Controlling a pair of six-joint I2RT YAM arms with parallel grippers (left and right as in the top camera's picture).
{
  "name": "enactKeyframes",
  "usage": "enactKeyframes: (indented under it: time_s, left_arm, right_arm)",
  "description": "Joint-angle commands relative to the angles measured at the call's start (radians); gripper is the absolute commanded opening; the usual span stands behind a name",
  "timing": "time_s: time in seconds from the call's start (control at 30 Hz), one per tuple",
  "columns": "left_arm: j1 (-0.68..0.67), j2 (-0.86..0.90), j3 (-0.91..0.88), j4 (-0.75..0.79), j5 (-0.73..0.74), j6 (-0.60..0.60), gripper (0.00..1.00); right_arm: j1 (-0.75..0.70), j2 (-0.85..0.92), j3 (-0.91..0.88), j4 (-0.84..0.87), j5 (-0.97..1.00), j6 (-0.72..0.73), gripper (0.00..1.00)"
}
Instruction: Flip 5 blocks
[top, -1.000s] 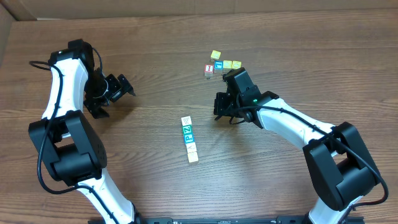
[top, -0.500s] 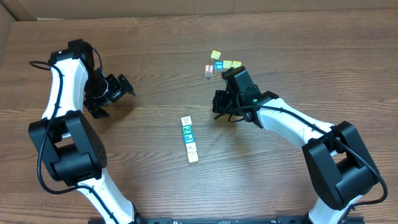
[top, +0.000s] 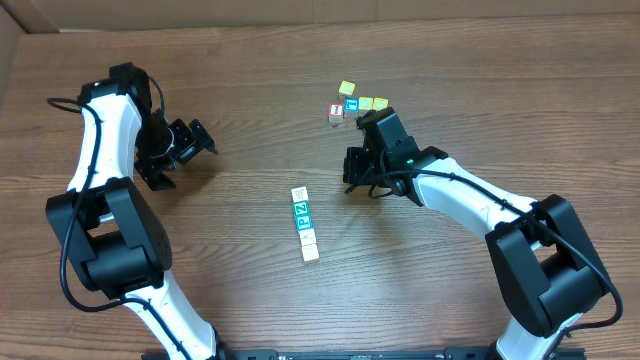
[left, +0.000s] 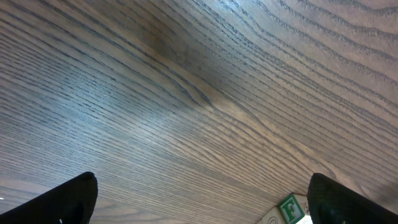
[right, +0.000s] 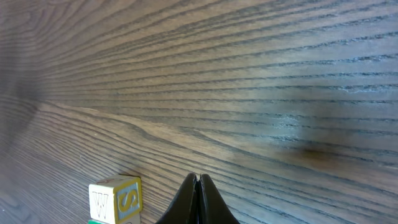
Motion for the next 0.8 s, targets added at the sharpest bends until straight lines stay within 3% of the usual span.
enactKeyframes:
  time_s: [0.0,0.77]
  left_arm:
    - [-0.01,-0.003,0.018,0.001,0.004,0.015,1.0]
    - [-0.01,-0.003,0.018,0.001,0.004,0.015,1.0]
  right_arm:
    - [0.009,0.014,0.001,-0.001,0.008,-0.022,0.04]
    - [0.018,0.014,0.001,-0.011,0.024,-0.024,0.04]
